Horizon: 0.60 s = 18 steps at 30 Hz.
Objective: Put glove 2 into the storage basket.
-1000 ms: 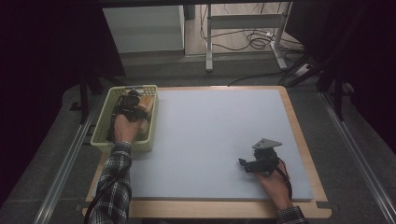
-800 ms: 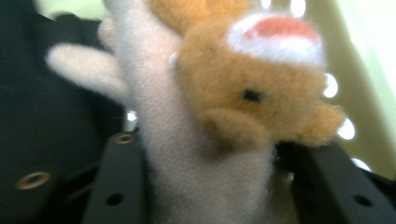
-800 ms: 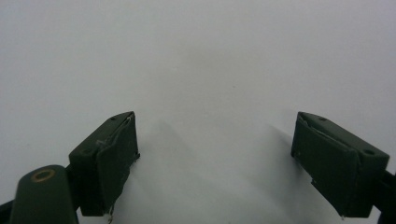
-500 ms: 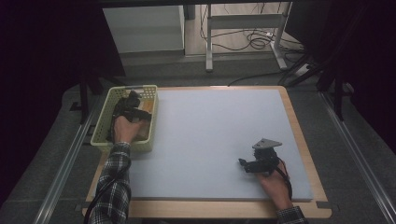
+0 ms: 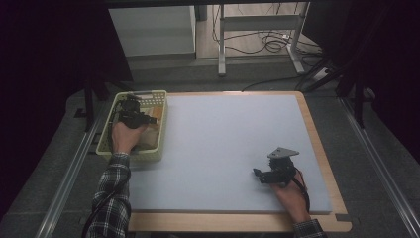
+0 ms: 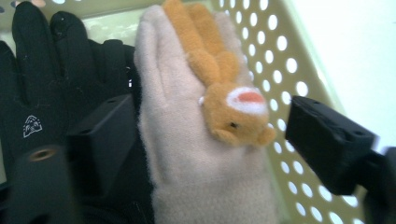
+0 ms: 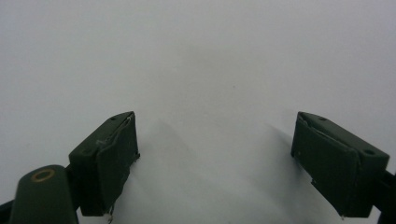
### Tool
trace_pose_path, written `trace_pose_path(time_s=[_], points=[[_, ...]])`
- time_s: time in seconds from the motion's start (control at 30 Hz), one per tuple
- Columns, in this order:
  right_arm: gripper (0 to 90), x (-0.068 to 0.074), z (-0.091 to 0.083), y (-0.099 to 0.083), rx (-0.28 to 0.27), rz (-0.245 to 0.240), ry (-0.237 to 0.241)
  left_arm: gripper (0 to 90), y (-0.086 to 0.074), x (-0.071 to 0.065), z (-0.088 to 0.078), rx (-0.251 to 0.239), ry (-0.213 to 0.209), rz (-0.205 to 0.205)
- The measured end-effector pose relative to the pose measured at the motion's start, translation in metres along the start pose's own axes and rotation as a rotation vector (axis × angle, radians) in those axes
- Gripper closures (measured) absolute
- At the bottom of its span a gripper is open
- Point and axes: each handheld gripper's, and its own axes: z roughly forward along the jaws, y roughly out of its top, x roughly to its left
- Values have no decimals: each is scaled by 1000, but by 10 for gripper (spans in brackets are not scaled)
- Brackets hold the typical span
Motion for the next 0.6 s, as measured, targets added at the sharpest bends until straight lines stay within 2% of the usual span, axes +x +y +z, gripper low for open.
trace_pose_path(time_s=[0.1,0.13,0.2,0.23,0.3,0.33,0.37,0.4,0.47,0.6], points=[[142,0,0,0,0,0,0,264,-3,0,-2,-20,-33,26],[142,0,0,0,0,0,0,389,-4,0,-2,-17,-56,43],[142,0,0,0,0,0,0,399,-5,-3,1,-7,-91,60],[142,0,0,0,0,0,0,417,-5,-5,3,5,-90,71],[143,0,0,0,1,2,0,423,-3,-11,12,39,-76,95],[142,0,0,0,0,0,0,428,-2,-12,15,54,-55,107],[142,0,0,0,0,0,0,438,-2,-12,15,54,-55,107],[142,0,0,0,0,0,0,453,0,-15,20,70,-17,117],[142,0,0,0,0,0,0,472,0,-15,22,74,-2,116],[142,0,0,0,0,0,0,578,2,-16,25,76,21,98]])
